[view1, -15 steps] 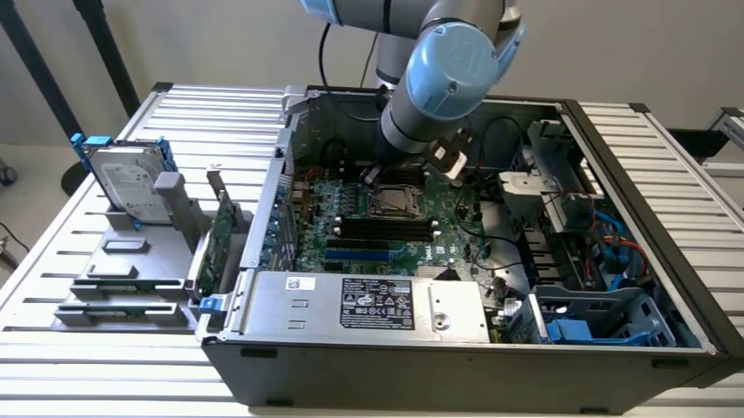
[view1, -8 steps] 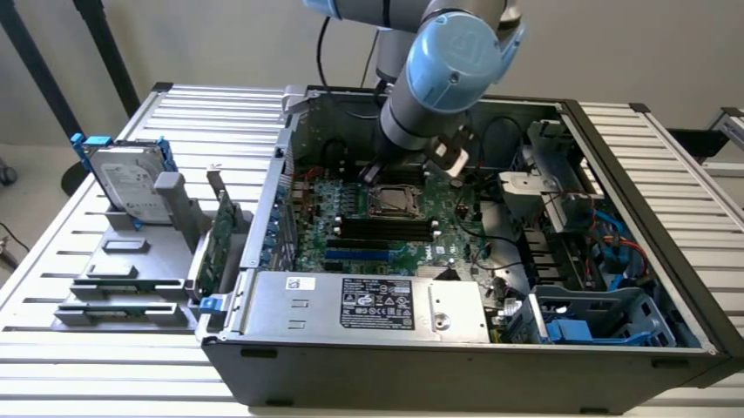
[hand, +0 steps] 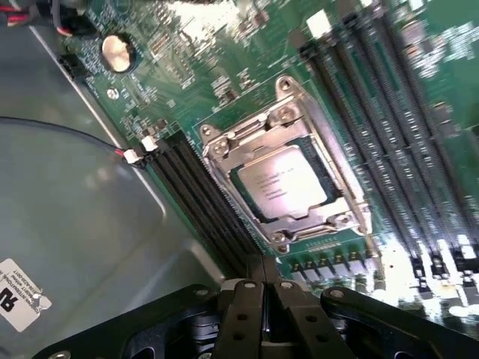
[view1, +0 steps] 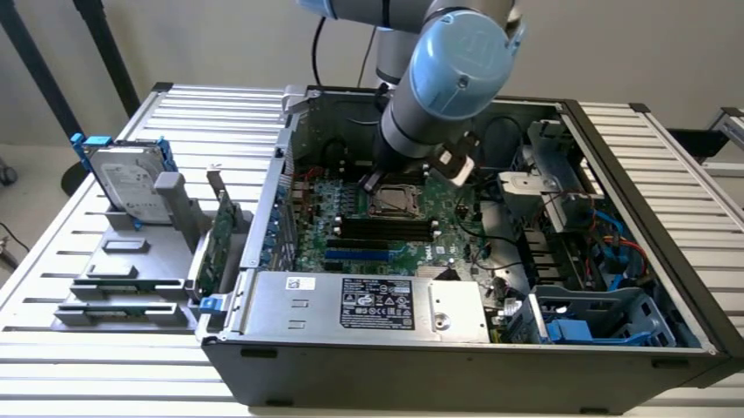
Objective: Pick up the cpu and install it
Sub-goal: 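Install the second cpu locking lever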
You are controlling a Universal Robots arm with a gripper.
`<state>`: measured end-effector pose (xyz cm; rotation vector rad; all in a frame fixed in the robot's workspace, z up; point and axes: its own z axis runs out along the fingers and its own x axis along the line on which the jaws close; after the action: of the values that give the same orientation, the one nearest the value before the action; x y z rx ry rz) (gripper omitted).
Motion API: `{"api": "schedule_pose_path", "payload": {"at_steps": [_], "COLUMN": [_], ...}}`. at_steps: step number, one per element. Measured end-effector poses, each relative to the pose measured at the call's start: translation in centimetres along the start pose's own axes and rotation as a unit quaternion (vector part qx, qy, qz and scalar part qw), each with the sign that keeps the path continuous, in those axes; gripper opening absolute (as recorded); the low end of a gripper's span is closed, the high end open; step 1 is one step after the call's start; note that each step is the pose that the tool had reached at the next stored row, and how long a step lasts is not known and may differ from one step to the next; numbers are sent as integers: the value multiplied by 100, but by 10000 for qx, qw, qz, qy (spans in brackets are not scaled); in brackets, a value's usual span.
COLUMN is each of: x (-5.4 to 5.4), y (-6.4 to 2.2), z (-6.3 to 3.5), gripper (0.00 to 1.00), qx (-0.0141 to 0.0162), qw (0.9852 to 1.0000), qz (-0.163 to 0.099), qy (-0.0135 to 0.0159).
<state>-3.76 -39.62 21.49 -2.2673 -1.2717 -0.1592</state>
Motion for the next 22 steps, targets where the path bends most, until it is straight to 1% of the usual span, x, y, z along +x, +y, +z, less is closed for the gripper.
{"api": "schedule_pose_path", "payload": {"at_steps": [6, 13, 15, 17, 22], "x": [-137, -307, -339, -356, -396], "y": [49, 131, 147, 153, 122], "z": [-231, -403, -428, -437, -407], "gripper": [11, 11, 11, 11, 11], "qx": [0, -2, -4, -11, -42], "qw": [10000, 10000, 10000, 10000, 9999], "qz": [0, 1, 5, 21, 95], "qy": [-1, -2, -2, 5, 38]}}
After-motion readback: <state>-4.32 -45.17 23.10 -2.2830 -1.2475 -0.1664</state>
